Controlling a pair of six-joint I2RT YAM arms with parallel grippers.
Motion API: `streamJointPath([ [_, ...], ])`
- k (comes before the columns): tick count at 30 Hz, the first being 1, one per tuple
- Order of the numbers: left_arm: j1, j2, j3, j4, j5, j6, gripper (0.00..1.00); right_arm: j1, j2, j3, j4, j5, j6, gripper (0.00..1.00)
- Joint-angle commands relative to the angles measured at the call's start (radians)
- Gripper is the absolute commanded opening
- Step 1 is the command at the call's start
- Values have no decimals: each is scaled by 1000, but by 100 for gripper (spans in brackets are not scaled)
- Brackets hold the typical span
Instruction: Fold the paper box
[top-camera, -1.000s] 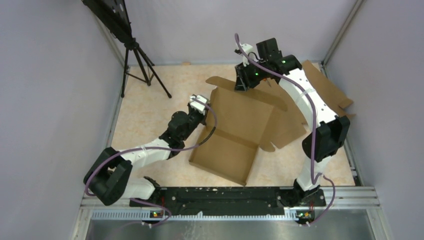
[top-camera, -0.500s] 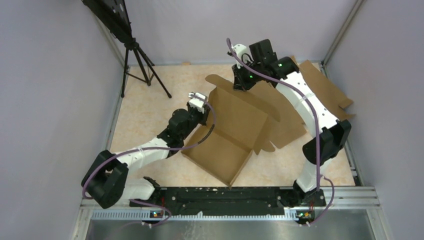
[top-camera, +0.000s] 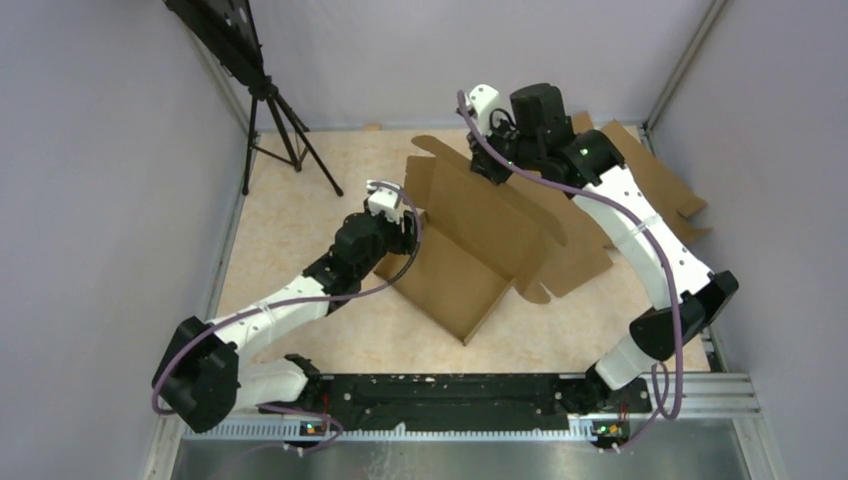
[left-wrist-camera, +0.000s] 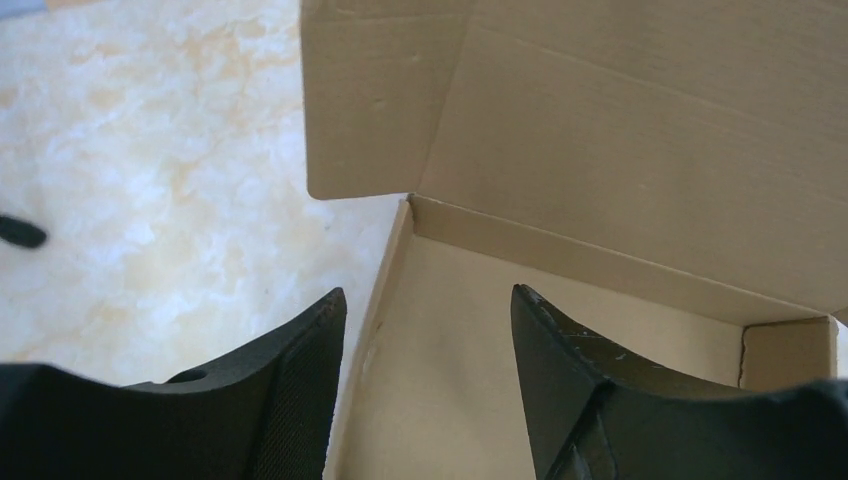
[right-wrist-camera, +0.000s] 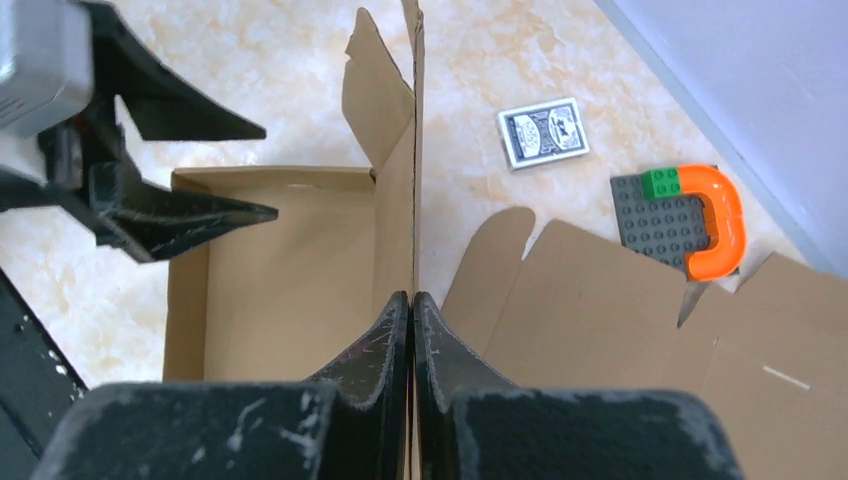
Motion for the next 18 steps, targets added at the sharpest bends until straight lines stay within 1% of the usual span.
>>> streamJointPath([
  [1,51,-73,11,-65,-34,-109,64,39,-50,-31,42,50,-63,0],
  [3,131,-85,-2,-55,22,-177,64,39,-63,-48,44,48,-68,0],
  [4,182,-81,-6,-43,73,-223,61,39,-69,-58,49,44,-70,0],
  [6,272,-52,6,-23,187,-304,52,41,-86,-89,65,43,-72,0],
  [8,323,-17,37,-22,262,-344,42,54,-93,-99,73,79,-78,0],
  [12,364,16,66,-19,299,-436,38,121,-92,-98,72,241,-104,0],
  [13,367,23,69,-7,322,-449,37,135,-88,-95,77,296,-105,0],
  [15,369,41,89,-21,375,-441,33,139,-76,-80,75,357,-108,0],
  [16,369,50,105,-45,410,-425,33,140,-69,-74,75,385,-110,0],
  [18,366,62,139,-144,424,-404,40,141,-57,-68,80,440,-109,0],
])
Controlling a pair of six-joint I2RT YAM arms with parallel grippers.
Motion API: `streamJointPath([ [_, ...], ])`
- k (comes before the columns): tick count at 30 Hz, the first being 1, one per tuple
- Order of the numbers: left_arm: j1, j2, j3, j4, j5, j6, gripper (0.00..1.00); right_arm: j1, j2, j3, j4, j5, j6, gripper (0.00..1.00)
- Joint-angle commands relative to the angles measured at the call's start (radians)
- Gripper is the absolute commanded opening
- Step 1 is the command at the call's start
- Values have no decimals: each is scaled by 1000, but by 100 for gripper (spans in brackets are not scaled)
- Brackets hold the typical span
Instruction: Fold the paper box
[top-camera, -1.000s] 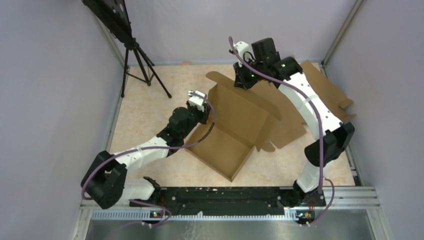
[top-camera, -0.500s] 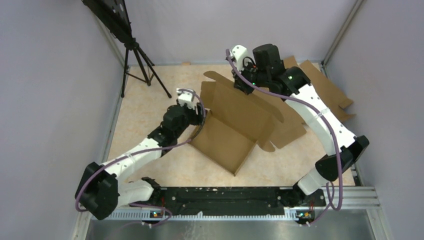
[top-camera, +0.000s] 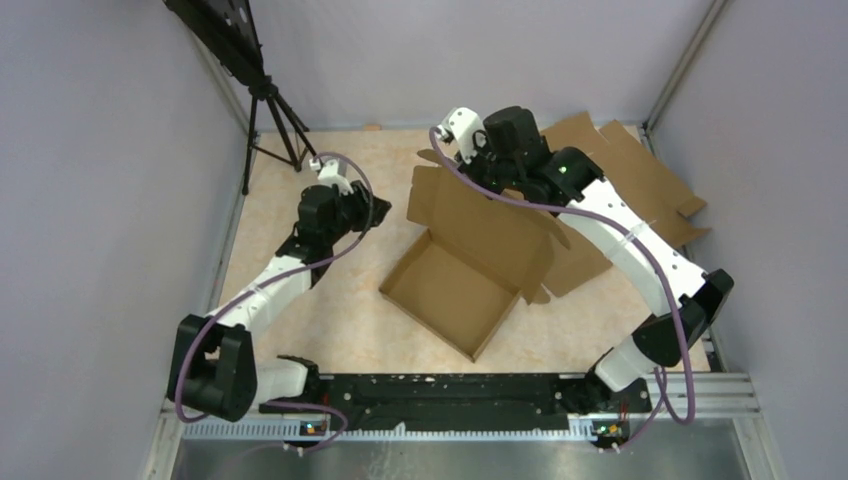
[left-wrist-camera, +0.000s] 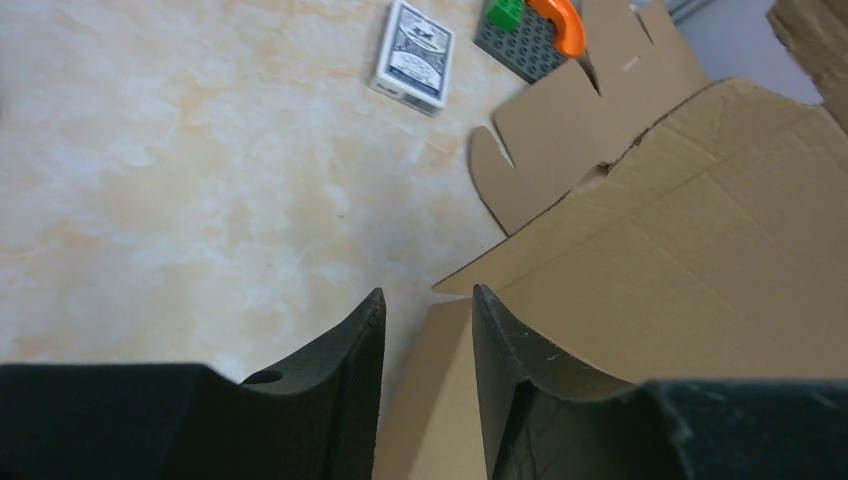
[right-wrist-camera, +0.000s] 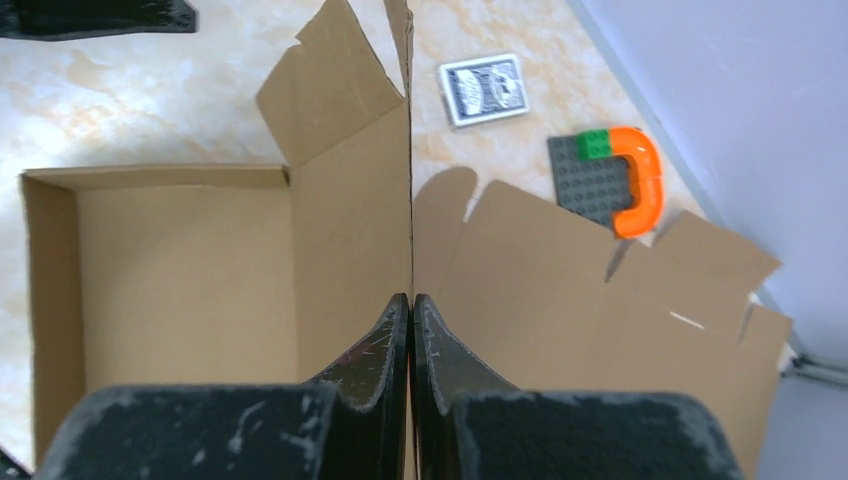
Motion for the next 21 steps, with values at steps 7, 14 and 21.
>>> streamJointPath([
  [7,2,-35,86,-473,59,-16,40,15,-8,31,73,310,-12,0],
  [14,2,-62,-41,-529,189,-103,18,38,-17,-19,112,294,-15,0],
  [21,-42,3,-96,-362,236,-168,11,79,1,-19,88,257,43,0],
])
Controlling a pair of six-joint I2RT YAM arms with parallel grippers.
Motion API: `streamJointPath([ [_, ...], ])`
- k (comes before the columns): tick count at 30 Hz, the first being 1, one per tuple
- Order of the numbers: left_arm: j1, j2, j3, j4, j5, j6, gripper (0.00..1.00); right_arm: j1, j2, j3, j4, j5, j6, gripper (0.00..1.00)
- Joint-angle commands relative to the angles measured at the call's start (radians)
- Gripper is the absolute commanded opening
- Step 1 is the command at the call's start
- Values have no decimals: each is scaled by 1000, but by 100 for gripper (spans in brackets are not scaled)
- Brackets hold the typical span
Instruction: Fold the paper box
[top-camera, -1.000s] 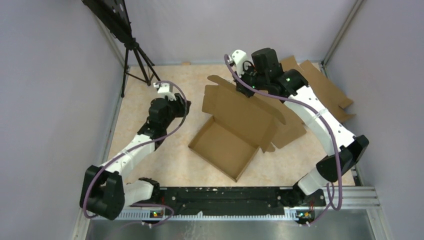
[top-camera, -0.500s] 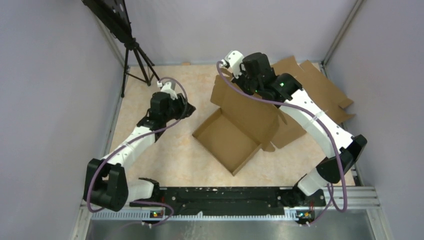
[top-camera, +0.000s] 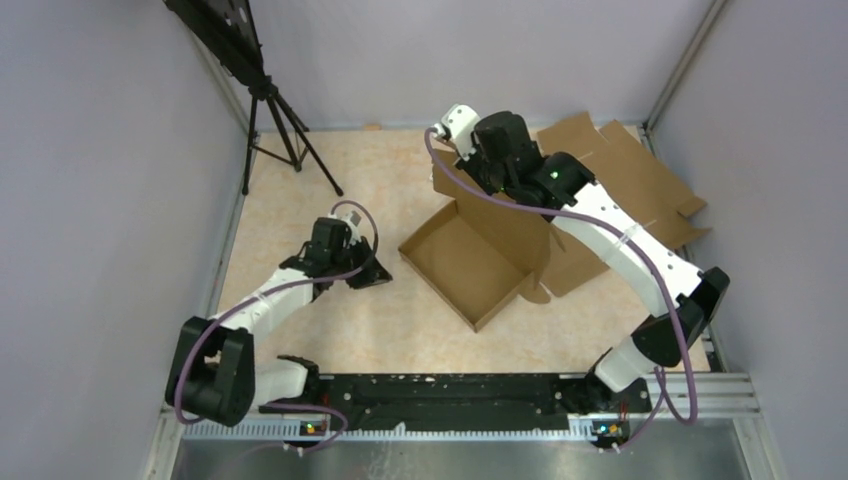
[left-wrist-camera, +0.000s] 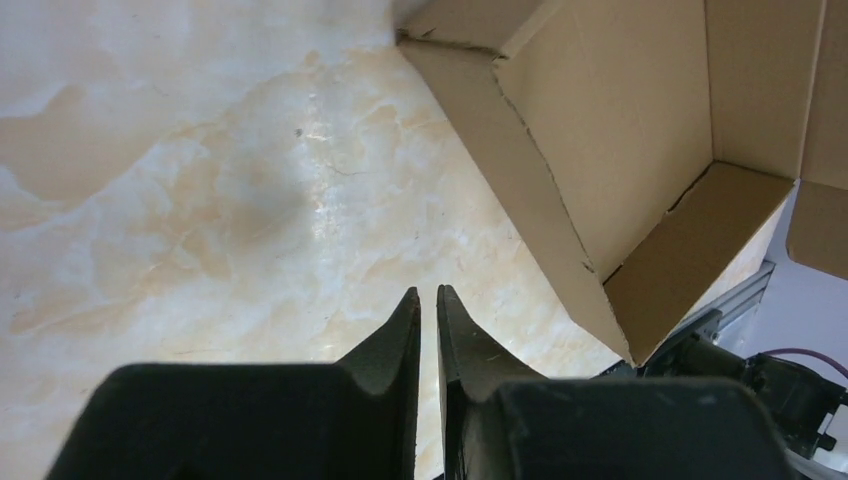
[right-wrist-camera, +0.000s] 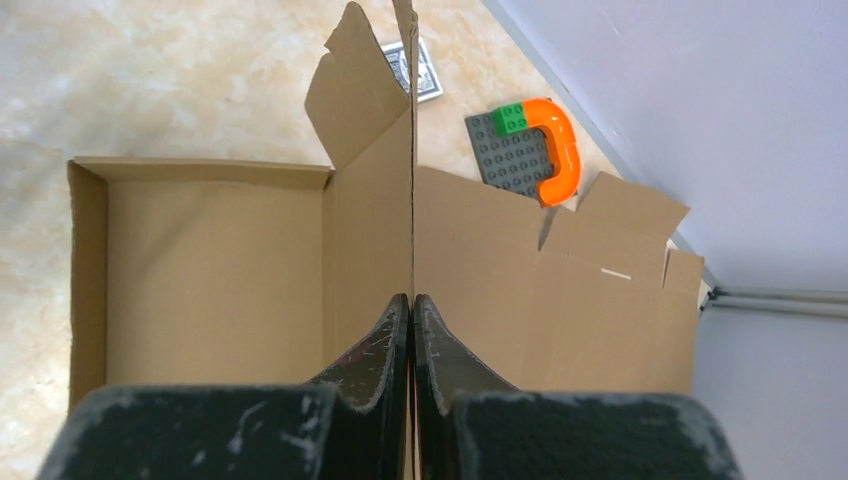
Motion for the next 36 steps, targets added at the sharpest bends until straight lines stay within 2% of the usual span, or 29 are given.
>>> streamJointPath([
  [1,-43,40,7,140,37,-52,11,38,-1,2,25,-7,60,0],
  [7,-93,134,20,282,37,-101,9,50,-18,-43,19,-113,184,0],
  [12,-121,199,47,318,7,-99,9,56,-70,-119,54,-246,281,0],
  [17,-137,248,50,367,6,-108,8,95,-82,-169,80,-287,322,0],
  [21,-138,222,59,323,-3,-91,7,99,-74,-166,58,-181,327,0],
  [27,-91,68,64,197,-46,-19,10,99,-81,-157,41,-127,318,0],
  [31,-65,4,106,196,-27,88,20,99,-78,-153,35,-123,314,0],
  [34,-65,-5,122,298,-56,209,42,99,-70,-141,23,-118,307,0],
  [36,-63,-3,101,421,-61,270,50,99,-62,-128,12,-115,304,0],
])
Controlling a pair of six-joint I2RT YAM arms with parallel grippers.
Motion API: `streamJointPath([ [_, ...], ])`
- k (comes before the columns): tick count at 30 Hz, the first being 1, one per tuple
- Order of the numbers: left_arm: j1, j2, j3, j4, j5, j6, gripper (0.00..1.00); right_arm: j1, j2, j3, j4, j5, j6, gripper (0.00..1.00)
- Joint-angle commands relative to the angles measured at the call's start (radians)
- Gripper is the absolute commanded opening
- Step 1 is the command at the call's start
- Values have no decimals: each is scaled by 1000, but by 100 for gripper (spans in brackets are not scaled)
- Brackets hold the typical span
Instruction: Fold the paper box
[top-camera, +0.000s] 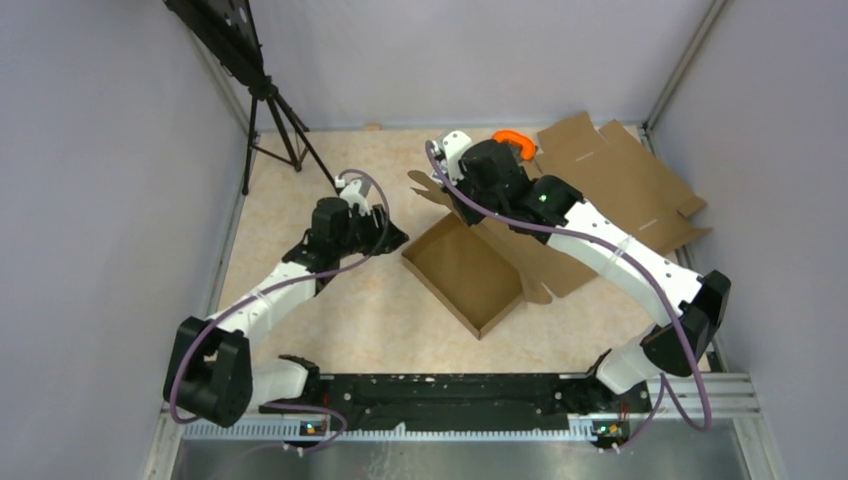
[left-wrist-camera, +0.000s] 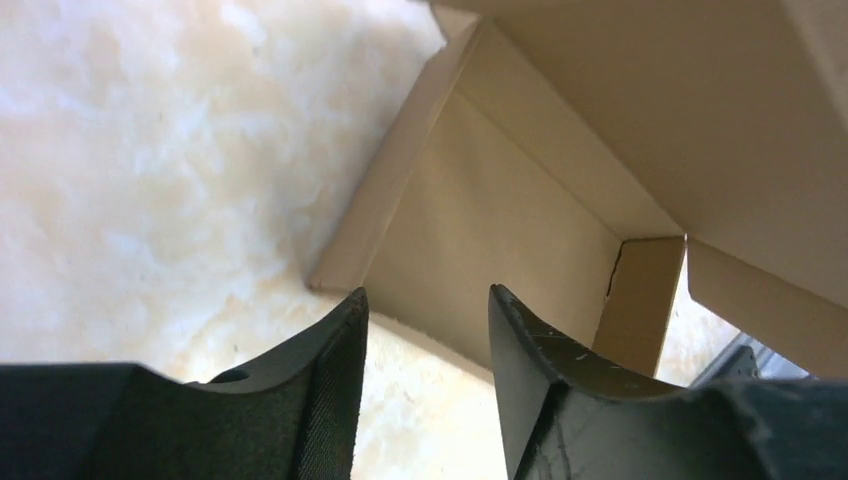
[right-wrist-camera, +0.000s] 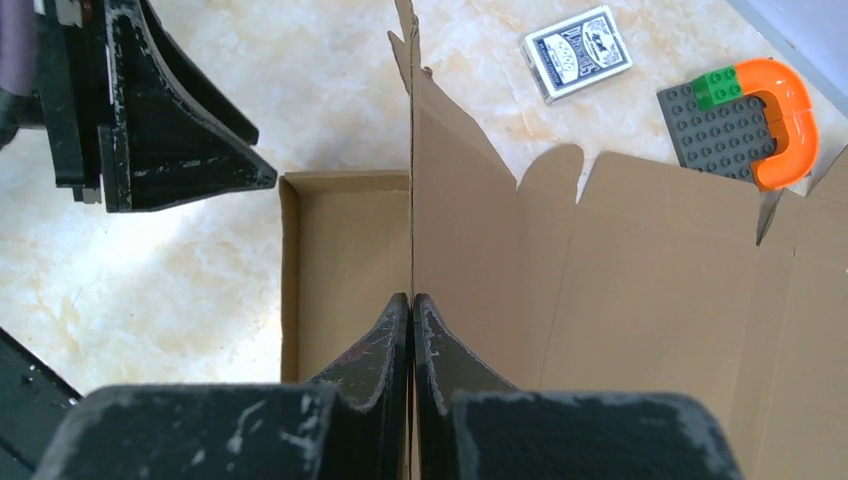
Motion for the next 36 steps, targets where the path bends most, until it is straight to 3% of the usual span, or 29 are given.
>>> streamJointPath([
  [1,5,-15,4,242,-24,190,54,9,-2,43,-56,34,-6,0],
  [4,15,6,-17,423,-12,235,66,9,8,52,-63,25,-6,0],
  [6,23,33,-38,573,0,254,86,9,15,59,-70,16,-3,0],
  [7,29,52,-43,652,9,255,89,9,16,59,-70,13,-2,0],
  [11,53,145,-28,862,111,307,87,9,13,59,-68,3,-2,0],
  [14,68,239,-33,1083,320,406,85,9,12,61,-69,3,-5,0],
  [21,151,449,92,1366,609,196,75,9,11,75,-77,-3,-12,0],
  [32,142,481,149,1262,706,143,61,8,15,75,-74,-6,-8,0],
  [36,132,449,128,1173,683,194,61,8,13,71,-73,-8,-6,0],
])
